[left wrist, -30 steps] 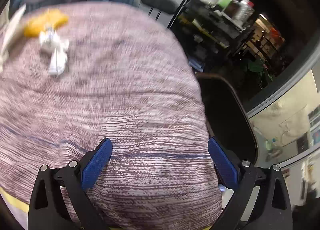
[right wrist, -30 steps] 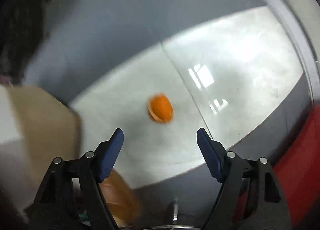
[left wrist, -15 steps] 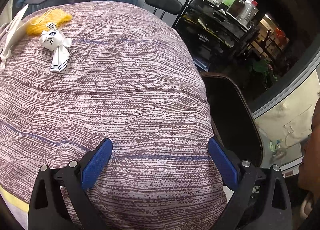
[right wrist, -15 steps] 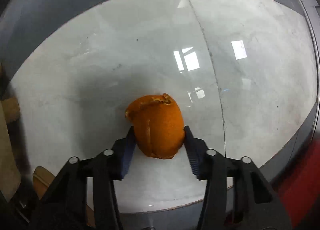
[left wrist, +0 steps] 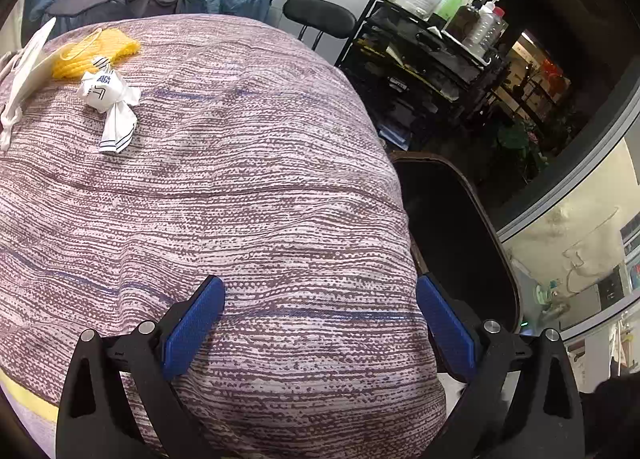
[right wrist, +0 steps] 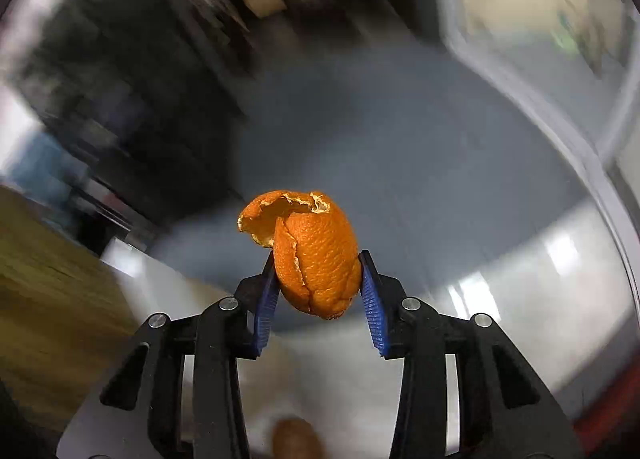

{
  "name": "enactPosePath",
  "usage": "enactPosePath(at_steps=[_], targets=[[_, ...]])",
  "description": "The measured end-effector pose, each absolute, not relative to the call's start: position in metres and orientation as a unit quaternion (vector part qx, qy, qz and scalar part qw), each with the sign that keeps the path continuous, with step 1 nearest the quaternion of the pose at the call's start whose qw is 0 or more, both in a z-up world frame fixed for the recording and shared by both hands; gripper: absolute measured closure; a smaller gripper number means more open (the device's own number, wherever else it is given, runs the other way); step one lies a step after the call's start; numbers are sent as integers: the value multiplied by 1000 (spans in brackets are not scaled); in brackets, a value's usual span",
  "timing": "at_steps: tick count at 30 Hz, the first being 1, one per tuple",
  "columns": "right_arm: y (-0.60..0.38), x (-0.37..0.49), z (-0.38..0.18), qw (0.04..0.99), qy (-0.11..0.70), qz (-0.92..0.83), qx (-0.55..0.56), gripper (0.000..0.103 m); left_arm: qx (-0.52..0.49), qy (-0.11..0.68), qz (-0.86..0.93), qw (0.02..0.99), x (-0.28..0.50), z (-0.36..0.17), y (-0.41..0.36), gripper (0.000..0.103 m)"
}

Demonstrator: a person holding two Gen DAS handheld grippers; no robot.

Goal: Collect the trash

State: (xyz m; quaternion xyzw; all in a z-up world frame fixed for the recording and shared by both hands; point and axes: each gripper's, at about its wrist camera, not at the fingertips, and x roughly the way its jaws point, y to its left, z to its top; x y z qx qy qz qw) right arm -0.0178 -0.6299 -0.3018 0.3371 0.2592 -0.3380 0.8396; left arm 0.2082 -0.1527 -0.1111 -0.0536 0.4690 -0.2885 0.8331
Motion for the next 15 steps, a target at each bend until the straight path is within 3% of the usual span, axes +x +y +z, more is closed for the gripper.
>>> enactPosePath(at_steps=[3,6,12,13,15], targets=[[-585,-6,-196,897,189,-263,301,63,-58,467,-290,834,209,-110,-152,8],[-552,16,-139,926,190,-181,270,62,-64,457,-293,837,207,-107,-150,8],[-466,96,-109,930,284,-114,205,56,-70,445,-295,843,205,-102,-146,8],[-460,108,-107,929,291,-117,198,52,-71,442,-296,844,204,-101,-146,8],[-441,115,-110,926,304,-126,185,34,-71,426,-300,850,200,-94,-142,8]])
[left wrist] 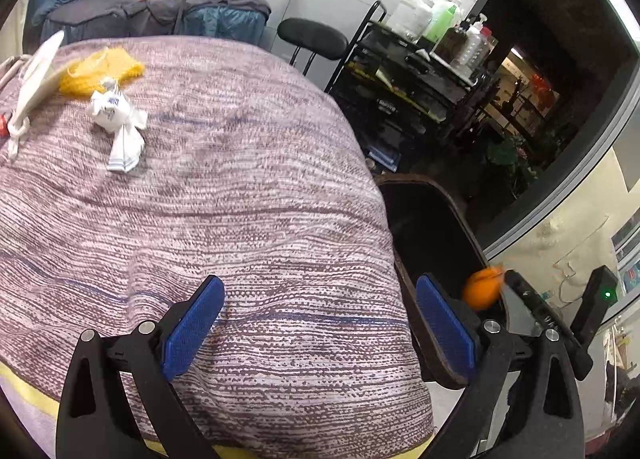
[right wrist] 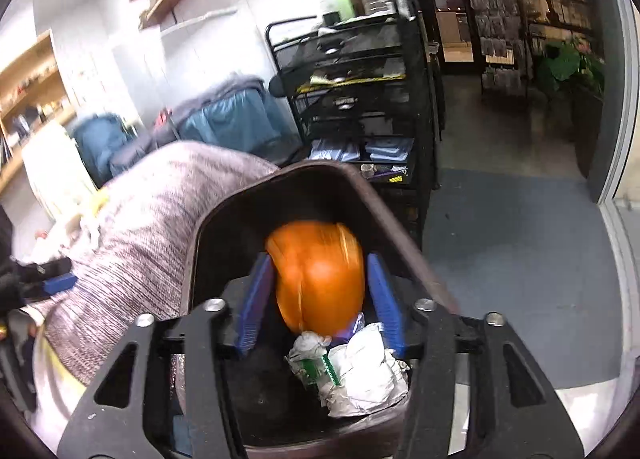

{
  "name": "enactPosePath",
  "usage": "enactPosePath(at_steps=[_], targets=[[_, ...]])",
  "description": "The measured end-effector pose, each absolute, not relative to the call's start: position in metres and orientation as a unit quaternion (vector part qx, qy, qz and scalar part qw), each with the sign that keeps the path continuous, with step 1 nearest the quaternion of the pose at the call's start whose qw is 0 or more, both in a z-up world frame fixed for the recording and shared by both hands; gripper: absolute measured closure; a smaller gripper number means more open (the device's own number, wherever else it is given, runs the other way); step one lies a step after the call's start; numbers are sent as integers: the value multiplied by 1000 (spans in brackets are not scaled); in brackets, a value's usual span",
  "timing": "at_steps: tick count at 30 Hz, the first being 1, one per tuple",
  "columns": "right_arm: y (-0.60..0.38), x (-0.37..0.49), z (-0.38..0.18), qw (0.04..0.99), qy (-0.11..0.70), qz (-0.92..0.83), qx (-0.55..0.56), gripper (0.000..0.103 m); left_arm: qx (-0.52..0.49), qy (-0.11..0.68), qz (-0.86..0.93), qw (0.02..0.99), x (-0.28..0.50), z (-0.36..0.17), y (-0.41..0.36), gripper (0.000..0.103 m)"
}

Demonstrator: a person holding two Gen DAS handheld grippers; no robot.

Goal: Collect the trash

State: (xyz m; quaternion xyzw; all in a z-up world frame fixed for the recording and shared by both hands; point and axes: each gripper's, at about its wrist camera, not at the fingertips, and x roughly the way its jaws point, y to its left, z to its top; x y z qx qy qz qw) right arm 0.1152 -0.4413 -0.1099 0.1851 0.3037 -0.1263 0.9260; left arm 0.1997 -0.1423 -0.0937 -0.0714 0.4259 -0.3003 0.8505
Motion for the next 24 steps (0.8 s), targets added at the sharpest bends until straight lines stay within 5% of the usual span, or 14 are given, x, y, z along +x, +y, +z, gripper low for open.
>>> enactPosePath(at_steps=[11,16,24], targets=[[-387,71,-72,949,280,-68,131,22,-17,328,-250,911,148,-46,-88,6],[-337,83,-64,946,295,20,132,12,-1,332,-208,920,141,-41,-45,6],[-267,138,-61,909,335,167,185,11,39,337,-105,935,165,-42,33,6]])
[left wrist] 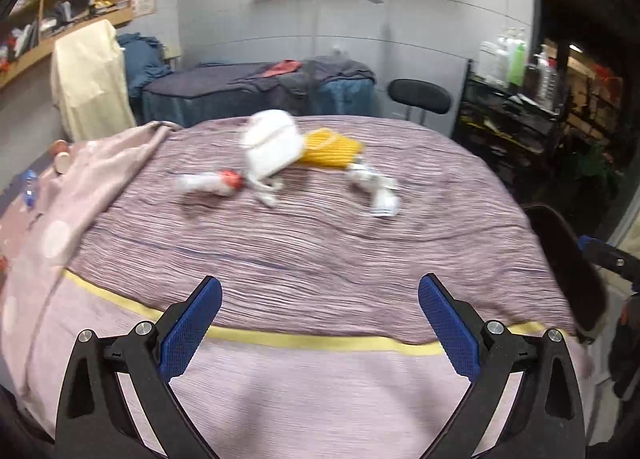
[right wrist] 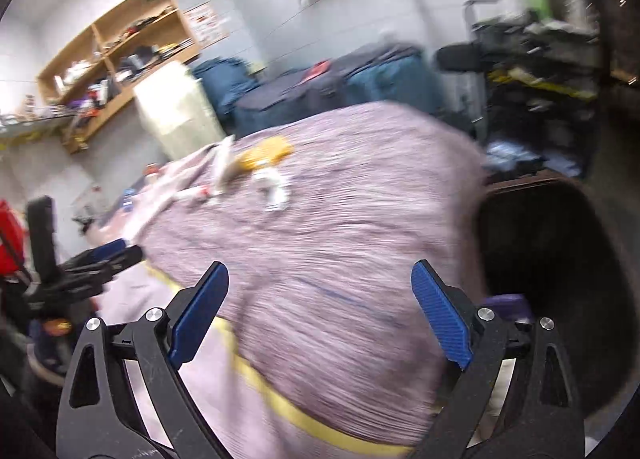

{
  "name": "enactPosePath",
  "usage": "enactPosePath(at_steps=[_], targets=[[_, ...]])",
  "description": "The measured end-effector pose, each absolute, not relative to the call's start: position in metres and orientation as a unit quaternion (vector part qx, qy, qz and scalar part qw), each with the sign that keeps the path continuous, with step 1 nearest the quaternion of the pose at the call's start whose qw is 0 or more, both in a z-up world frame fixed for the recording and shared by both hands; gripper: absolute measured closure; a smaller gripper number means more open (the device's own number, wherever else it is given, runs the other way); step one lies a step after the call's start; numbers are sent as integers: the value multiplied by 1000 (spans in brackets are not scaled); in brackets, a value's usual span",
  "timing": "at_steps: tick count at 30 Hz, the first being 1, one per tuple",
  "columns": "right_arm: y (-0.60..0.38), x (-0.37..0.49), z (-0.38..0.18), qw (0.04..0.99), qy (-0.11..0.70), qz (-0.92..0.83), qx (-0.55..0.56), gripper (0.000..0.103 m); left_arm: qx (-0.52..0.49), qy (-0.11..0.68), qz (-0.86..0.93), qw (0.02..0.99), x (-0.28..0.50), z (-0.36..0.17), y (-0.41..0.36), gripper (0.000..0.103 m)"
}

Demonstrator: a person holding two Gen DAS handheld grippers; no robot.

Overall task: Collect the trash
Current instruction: 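Move both open grippers back from the bin to the bed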

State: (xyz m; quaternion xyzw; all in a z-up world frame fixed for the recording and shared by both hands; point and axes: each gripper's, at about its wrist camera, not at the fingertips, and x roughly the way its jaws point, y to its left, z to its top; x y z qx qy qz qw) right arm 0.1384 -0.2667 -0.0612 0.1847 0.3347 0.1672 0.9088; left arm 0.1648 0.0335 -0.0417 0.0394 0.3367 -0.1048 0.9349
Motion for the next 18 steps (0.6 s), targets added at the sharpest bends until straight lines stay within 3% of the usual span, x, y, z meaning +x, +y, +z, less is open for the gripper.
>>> enactPosePath(at_steps=[12,18], targets=[[-175,253,-62,889,398,201,99,12,127,351,-69,925,280,-49,83,6],[-140,316,-69,889,416,188,44,22,150,387,-77,906,335,-65,90,10]])
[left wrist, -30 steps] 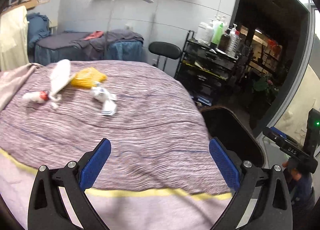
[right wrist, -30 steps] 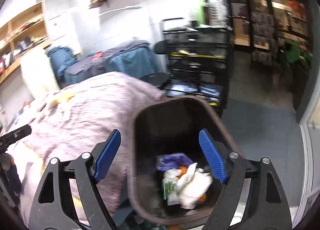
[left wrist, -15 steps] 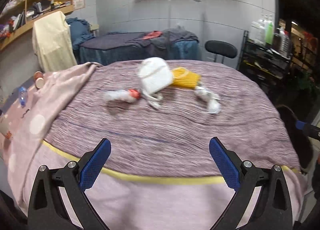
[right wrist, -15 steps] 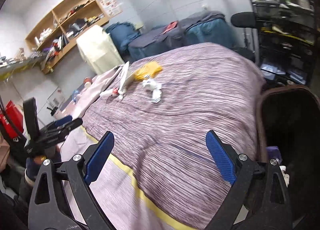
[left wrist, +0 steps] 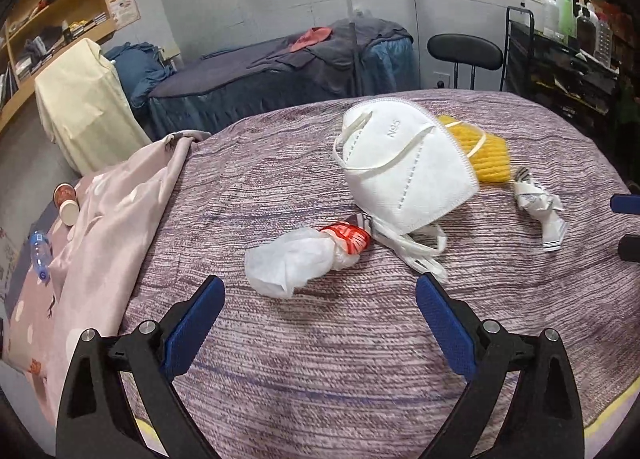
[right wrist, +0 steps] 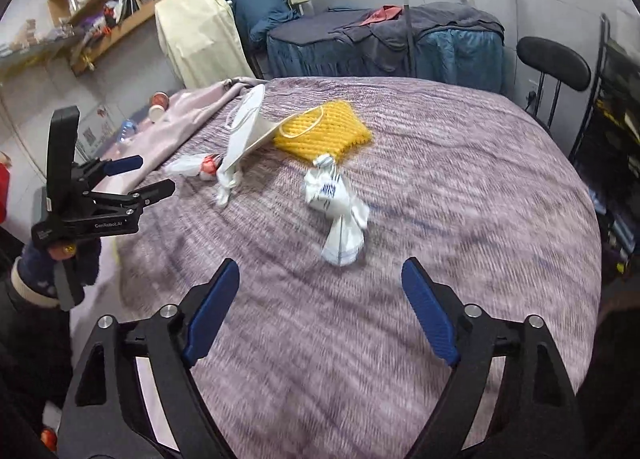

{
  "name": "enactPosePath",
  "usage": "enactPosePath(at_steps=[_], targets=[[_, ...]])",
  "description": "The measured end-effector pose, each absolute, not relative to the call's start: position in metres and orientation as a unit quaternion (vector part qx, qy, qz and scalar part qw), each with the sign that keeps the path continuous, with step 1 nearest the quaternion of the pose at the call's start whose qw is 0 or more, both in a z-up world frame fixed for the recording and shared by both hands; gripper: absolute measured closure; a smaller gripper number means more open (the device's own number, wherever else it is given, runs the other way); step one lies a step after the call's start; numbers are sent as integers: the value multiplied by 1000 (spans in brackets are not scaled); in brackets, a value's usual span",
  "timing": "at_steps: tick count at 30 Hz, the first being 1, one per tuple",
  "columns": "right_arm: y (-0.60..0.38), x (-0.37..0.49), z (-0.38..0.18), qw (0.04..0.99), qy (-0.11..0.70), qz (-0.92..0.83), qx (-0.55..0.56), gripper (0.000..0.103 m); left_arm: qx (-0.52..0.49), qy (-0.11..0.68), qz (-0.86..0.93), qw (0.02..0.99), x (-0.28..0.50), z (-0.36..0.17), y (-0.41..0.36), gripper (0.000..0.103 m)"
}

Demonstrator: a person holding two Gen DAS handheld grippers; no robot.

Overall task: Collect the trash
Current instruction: 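Move both open grippers back from the bin to the bed, then grasp the red-and-white plastic bag with the left gripper while the right grasps the white printed wrapper, then carry the bag with the left gripper while the right carries the wrapper toward the bin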

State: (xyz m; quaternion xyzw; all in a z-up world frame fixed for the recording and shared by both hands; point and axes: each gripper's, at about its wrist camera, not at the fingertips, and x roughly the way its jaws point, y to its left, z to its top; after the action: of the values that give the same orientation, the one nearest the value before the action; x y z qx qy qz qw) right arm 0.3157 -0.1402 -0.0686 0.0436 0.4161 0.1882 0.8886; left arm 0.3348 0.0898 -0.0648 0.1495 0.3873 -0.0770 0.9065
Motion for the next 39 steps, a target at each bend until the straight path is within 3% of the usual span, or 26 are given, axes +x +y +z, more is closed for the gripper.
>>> enactPosePath(at_steps=[9,12,15,17,39], targets=[[-112,383,-94,880,455,137,-17,35,160,432,-104,882,379,-92,81,35],[-113,390,-102,879,458,131,-18,48,157,440,-115,877,375,-100,76,55],[-115,390,-101,884,449,130,-15,75,159,434,-114,879,366,-100,70,70],[-120,388,-99,882,448,143,8,77,170,430,-109,880,358,-98,65,77],[-169,237,-35,906,362,202,86,77,62,344,-126,929,192,-31,48,80]])
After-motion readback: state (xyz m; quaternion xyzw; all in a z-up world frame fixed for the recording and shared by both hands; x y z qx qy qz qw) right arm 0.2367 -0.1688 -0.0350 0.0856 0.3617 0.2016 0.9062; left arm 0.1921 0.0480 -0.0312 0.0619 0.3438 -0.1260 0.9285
